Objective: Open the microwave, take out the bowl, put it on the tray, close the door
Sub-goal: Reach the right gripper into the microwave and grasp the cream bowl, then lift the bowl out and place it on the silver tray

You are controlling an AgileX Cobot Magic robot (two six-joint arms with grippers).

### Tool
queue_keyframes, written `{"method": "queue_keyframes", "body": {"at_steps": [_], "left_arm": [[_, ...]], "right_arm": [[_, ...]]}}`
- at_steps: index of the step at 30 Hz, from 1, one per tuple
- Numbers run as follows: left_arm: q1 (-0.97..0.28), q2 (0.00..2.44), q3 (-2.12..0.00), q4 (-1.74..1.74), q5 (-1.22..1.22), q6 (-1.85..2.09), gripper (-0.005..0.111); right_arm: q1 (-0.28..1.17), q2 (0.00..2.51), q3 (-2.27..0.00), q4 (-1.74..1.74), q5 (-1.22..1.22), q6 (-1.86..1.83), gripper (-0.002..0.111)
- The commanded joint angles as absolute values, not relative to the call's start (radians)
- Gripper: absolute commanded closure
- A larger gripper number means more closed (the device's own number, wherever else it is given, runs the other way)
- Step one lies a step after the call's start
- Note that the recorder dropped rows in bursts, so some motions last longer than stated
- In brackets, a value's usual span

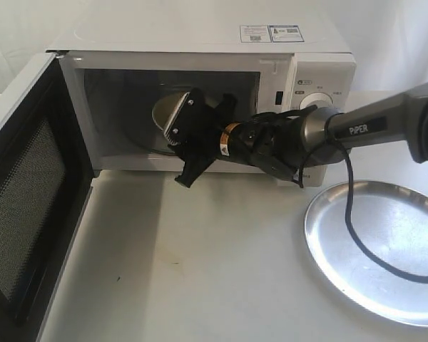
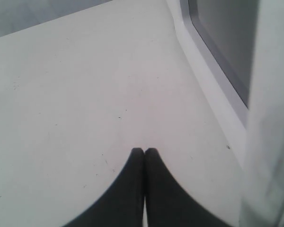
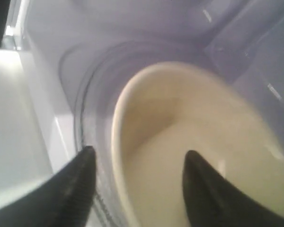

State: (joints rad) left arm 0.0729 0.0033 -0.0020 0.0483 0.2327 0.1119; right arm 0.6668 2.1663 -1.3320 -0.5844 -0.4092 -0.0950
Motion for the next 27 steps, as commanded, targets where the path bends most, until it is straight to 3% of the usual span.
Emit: {"method": "queue_keyframes", "body": {"at_steps": [1,3,9,21,27], "left_arm": [[0.069,0.0,0.0,0.045,0.232,0.108,0.107],[0.069,0.0,0.0,0.045,0.232,0.108,0.107],[0.069,0.0,0.0,0.045,0.232,0.108,0.107],[0.069,0.0,0.0,0.045,0.232,0.108,0.107],[0.069,0.0,0.0,0.045,0.232,0.108,0.107]], "right_arm": [[0.673,2.186,-1.342,-0.59,-0.387,-0.111,0.088],[0.68,2.177,-1.342,-0.59,-0.382,-0.131,0.108],[0.749,2.087,-1.334,-0.595,-0.294,-0.014,0.108],[0.878,1.814,-1.11,-0.562,0.464,0.122,0.108],[0.874,1.776,-0.953,-0.906,0.709,0.533,0.108]]}}
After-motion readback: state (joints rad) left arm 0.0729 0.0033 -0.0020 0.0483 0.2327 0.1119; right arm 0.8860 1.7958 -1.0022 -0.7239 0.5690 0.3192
